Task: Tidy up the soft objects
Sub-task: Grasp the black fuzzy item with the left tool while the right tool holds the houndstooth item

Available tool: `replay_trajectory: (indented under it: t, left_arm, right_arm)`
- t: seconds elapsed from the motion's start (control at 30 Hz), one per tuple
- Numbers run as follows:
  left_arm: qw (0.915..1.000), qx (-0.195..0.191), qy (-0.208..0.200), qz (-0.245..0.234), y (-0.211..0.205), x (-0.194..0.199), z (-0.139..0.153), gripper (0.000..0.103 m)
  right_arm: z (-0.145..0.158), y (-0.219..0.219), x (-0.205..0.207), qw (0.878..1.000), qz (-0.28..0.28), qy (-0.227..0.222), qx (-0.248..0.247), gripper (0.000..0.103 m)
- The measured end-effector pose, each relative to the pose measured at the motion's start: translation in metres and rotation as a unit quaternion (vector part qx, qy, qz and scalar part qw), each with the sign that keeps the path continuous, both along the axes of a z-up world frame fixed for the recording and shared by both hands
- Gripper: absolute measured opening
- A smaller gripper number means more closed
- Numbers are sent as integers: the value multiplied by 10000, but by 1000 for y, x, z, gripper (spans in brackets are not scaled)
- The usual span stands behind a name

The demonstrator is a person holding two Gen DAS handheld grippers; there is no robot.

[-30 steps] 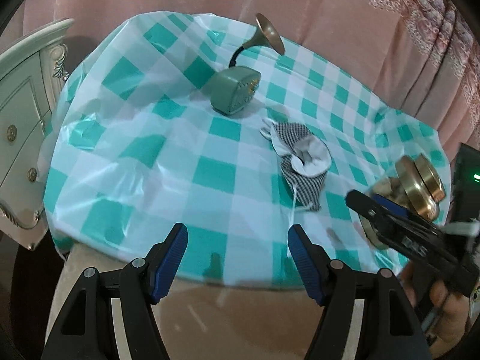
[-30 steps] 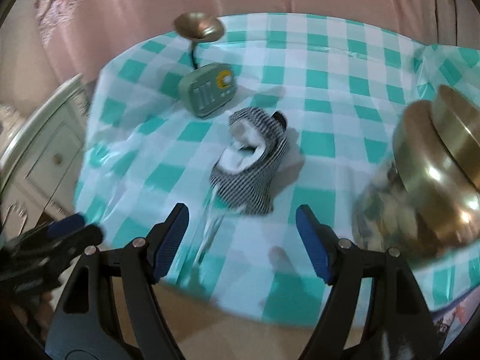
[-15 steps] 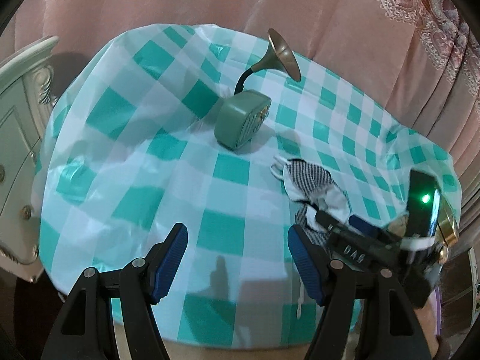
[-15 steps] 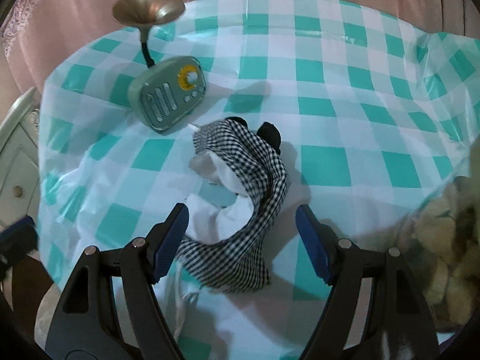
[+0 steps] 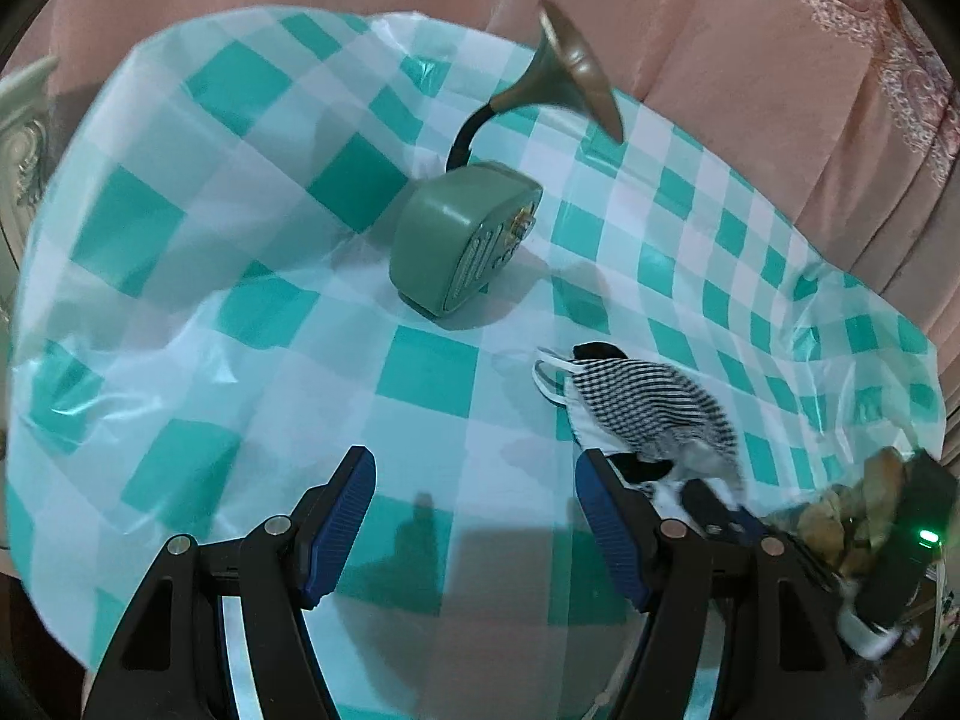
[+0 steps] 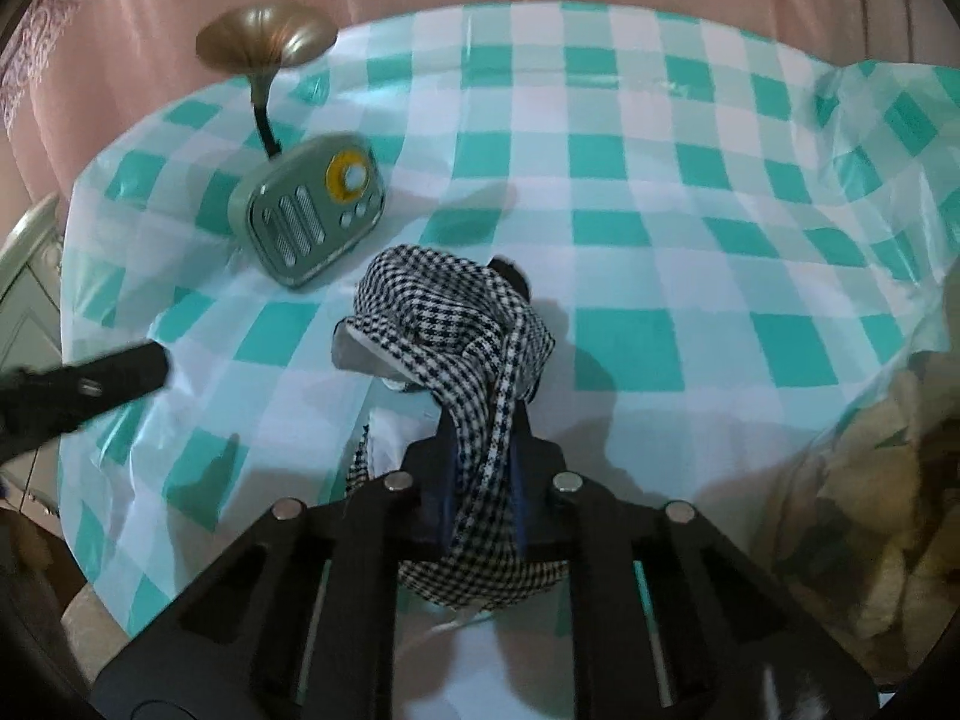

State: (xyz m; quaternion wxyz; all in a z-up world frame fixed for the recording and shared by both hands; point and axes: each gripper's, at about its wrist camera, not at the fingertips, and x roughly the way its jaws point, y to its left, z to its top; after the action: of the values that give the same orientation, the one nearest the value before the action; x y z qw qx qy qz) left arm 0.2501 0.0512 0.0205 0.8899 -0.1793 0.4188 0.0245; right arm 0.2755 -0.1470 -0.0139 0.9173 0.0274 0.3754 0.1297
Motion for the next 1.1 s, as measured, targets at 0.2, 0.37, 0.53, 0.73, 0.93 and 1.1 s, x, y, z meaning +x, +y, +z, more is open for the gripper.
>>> replay_trajectory:
  t: [0.2, 0.37, 0.53, 0.73, 0.93, 1.1]
  left_arm:
    - [9997, -139, 135, -162, -9, 19, -26, 70]
    - [9984, -280, 46, -483, -24, 31, -34, 70]
    - [9951, -611, -11, -776, -38, 50, -38, 70]
    - [9937, -784, 69, -801, -54, 84, -46, 70]
    - [9945, -174, 163, -1018, -85, 106, -53, 64]
    - [9903, 353, 162, -1336, -103, 108, -56, 16]
  right_arm:
    - [31, -7, -14, 9966, -277, -772, -18, 15]
    - [51, -13, -24, 9916, -407, -1223, 142, 15]
    - [66, -18, -34, 9855, -628, -1575, 109, 15]
    - [73, -17, -51, 9755, -895, -1994, -241, 16]
    - [79, -4, -70, 9632, -912, -2443, -651, 16]
    - [80, -5, -77, 9628, -907, -2443, -709, 16]
